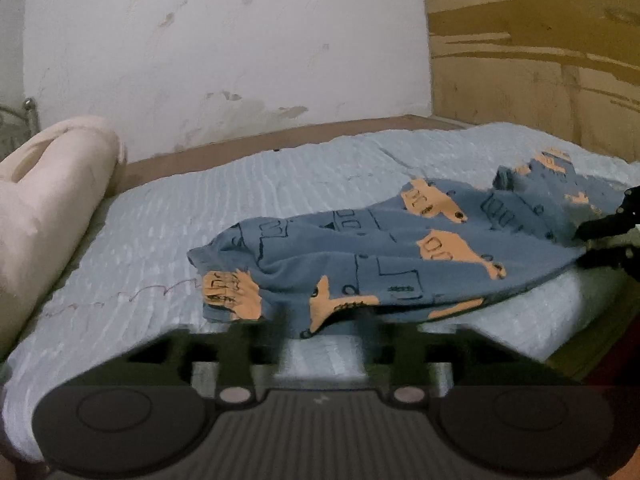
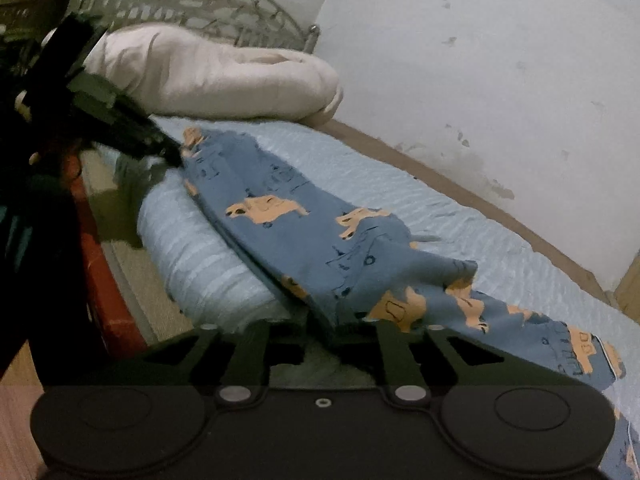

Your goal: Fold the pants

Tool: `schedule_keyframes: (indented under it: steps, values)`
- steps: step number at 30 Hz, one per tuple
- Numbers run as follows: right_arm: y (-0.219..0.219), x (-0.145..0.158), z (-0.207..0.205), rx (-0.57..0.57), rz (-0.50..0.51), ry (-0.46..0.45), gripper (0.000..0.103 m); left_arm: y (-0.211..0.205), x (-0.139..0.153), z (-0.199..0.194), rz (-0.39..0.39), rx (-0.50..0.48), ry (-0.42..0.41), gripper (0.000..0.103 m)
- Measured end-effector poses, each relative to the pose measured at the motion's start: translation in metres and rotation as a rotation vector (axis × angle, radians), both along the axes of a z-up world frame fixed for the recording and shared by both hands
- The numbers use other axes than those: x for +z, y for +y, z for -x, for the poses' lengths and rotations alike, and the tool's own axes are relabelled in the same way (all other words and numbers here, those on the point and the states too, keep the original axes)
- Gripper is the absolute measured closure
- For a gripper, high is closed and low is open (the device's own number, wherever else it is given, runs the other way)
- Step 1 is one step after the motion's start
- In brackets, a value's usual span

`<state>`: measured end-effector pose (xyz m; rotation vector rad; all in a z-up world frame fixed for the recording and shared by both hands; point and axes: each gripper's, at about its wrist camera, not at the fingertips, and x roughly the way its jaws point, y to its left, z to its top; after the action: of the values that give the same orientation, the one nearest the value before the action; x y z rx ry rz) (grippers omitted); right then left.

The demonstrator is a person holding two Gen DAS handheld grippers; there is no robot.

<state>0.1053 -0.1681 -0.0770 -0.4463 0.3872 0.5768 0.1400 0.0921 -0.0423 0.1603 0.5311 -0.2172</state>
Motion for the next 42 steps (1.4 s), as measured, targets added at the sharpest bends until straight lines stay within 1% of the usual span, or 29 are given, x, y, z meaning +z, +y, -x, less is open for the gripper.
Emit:
schedule_keyframes:
  steps: [1, 2, 3, 4, 5, 6, 8, 9, 13, 17, 19, 22, 23, 24, 25, 26, 30, 33, 35, 36, 37, 38, 39, 40, 41, 42]
  values:
    - [-0.003, 0.002, 0.0, -0.007, -0.015, -0.001, 0.067, -0.003, 0.003, 0.002, 0.013, 0.002, -0.006, 0.025]
    - [-0.006, 0.004, 0.0, -0.019, -0.029, -0.005, 0.053, -0.007, 0.005, 0.004, 0.022, -0.001, -0.011, 0.017]
    - [-0.011, 0.006, 0.0, -0.035, -0.05, -0.004, 0.04, -0.013, 0.009, 0.006, 0.028, -0.009, -0.017, 0.013]
    - [-0.017, 0.009, 0.0, -0.049, -0.07, 0.001, 0.034, -0.021, 0.011, 0.007, 0.028, -0.018, -0.028, 0.005]
    - [-0.022, 0.01, -0.001, -0.066, -0.088, 0.006, 0.024, -0.028, 0.014, 0.008, 0.026, -0.025, -0.037, 0.0]
    - [-0.03, 0.012, -0.001, -0.09, -0.113, 0.013, 0.014, -0.038, 0.016, 0.009, 0.026, -0.036, -0.05, 0.001]
    - [-0.045, 0.015, -0.002, -0.13, -0.154, 0.025, 0.003, -0.057, 0.019, 0.006, 0.029, -0.077, -0.049, 0.001]
    - [-0.054, 0.016, -0.001, -0.153, -0.179, 0.033, 0.001, -0.069, 0.02, 0.004, 0.031, -0.1, -0.043, 0.001]
    - [-0.092, 0.018, -0.002, -0.251, -0.283, 0.081, 0.001, -0.119, 0.023, -0.005, 0.052, -0.196, -0.041, 0.001]
    - [-0.14, 0.015, -0.005, -0.348, -0.417, 0.148, 0.001, -0.172, 0.024, -0.017, 0.078, -0.285, -0.043, 0.001]
    - [-0.162, 0.014, -0.011, -0.391, -0.461, 0.178, 0.001, -0.201, 0.025, -0.023, 0.068, -0.34, -0.037, 0.001]
    - [-0.199, 0.013, -0.027, -0.435, -0.528, 0.219, 0.001, -0.24, 0.023, -0.031, 0.016, -0.406, -0.033, 0.002]
    - [-0.21, 0.013, -0.035, -0.439, -0.547, 0.244, 0.001, -0.25, 0.023, -0.033, -0.008, -0.415, -0.037, 0.005]
    - [-0.221, 0.012, -0.043, -0.454, -0.559, 0.264, 0.001, -0.261, 0.021, -0.034, -0.037, -0.434, -0.04, 0.012]
    - [-0.231, 0.011, -0.051, -0.473, -0.566, 0.277, 0.001, -0.271, 0.019, -0.035, -0.071, -0.457, -0.042, 0.015]
    - [-0.236, 0.01, -0.056, -0.48, -0.573, 0.286, 0.001, -0.278, 0.016, -0.036, -0.1, -0.469, -0.043, 0.015]
    - [-0.262, 0.004, -0.086, -0.506, -0.615, 0.34, 0.005, -0.295, 0.007, -0.04, -0.186, -0.471, -0.023, 0.018]
    - [-0.271, 0.003, -0.104, -0.518, -0.629, 0.354, 0.008, -0.302, 0.002, -0.044, -0.231, -0.47, 0.007, 0.023]
    - [-0.276, 0.002, -0.117, -0.533, -0.641, 0.366, 0.009, -0.303, -0.002, -0.047, -0.256, -0.471, 0.024, 0.033]
    - [-0.277, 0.002, -0.123, -0.538, -0.649, 0.373, 0.012, -0.304, -0.003, -0.047, -0.27, -0.469, 0.031, 0.038]
    - [-0.279, 0.003, -0.129, -0.543, -0.656, 0.381, 0.014, -0.306, -0.005, -0.047, -0.286, -0.467, 0.037, 0.048]
    - [-0.28, 0.003, -0.136, -0.552, -0.662, 0.386, 0.018, -0.307, -0.007, -0.047, -0.3, -0.471, 0.043, 0.06]
    - [-0.28, 0.004, -0.142, -0.563, -0.668, 0.393, 0.023, -0.308, -0.007, -0.047, -0.301, -0.481, 0.047, 0.066]
    - [-0.282, 0.004, -0.149, -0.573, -0.675, 0.401, 0.027, -0.309, -0.008, -0.047, -0.304, -0.488, 0.048, 0.078]
    - [-0.284, 0.003, -0.157, -0.583, -0.691, 0.417, 0.034, -0.311, -0.008, -0.047, -0.308, -0.489, 0.051, 0.086]
    - [-0.287, 0.003, -0.164, -0.592, -0.711, 0.434, 0.04, -0.311, -0.009, -0.047, -0.311, -0.49, 0.054, 0.088]
